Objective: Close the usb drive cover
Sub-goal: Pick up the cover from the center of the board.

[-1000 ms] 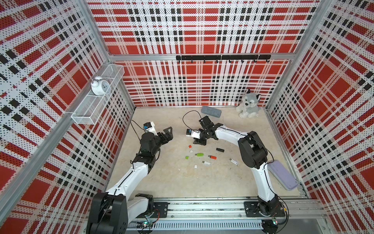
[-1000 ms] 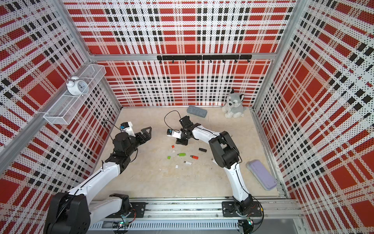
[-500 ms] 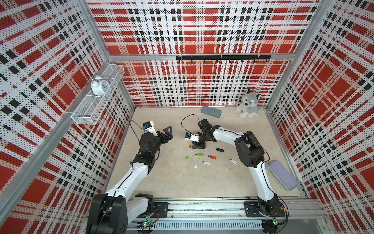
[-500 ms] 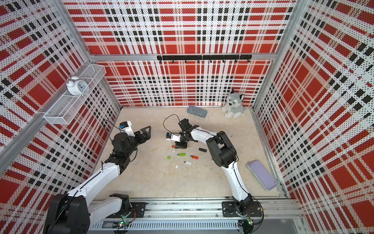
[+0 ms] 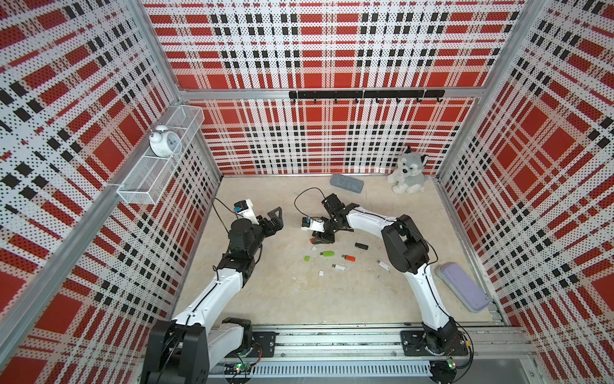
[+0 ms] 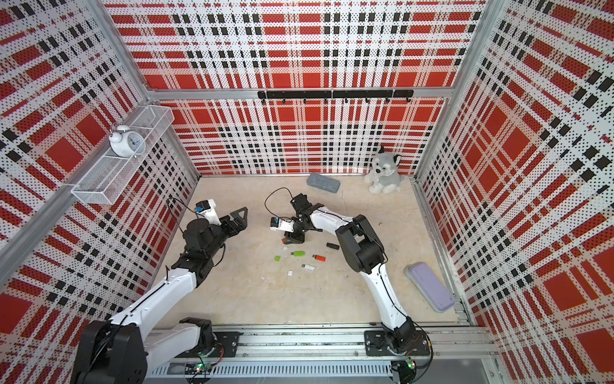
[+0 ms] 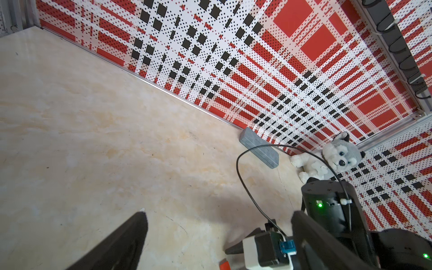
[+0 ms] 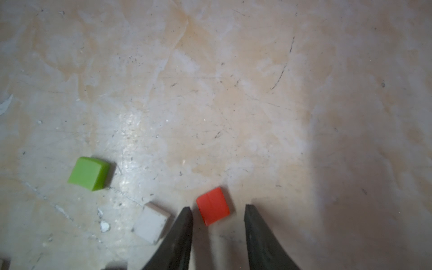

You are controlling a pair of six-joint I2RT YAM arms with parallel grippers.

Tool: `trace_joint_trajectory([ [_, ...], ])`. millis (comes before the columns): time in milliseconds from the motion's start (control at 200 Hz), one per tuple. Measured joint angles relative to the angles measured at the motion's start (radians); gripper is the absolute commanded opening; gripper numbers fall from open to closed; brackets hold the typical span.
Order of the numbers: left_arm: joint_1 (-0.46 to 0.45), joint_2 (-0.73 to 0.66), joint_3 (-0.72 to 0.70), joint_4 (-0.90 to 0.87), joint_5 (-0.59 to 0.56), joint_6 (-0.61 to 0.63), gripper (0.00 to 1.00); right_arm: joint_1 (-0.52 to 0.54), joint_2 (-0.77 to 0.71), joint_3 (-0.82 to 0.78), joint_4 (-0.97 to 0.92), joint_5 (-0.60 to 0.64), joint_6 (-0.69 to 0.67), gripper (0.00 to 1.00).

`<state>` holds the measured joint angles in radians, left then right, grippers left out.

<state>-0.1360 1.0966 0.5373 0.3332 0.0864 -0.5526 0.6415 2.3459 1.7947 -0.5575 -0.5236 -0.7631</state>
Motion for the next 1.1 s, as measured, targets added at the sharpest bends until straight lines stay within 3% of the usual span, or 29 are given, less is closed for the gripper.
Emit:
trace_joint_trajectory([
  [496, 0.006, -0.013, 0.0, -0.002, 0.0, 0.0, 0.98, 0.0, 0.035, 0.075, -0.093, -0.015, -0.038, 0.33],
  [566, 0.006, -0.016, 0.0, -0.002, 0.0, 0.0, 0.98, 0.0, 0.035, 0.078, -0.103, -0.015, -0.043, 0.28],
  [747, 0.006, -0.028, 0.0, -0.005, 0.0, 0.0, 0.98, 0.005, 0.047, 0.103, -0.129, -0.013, -0.048, 0.34],
  [1097, 0.013, -0.043, 0.0, -0.013, 0.0, 0.0, 0.98, 0.011, 0.053, 0.112, -0.128, -0.005, -0.05, 0.23],
])
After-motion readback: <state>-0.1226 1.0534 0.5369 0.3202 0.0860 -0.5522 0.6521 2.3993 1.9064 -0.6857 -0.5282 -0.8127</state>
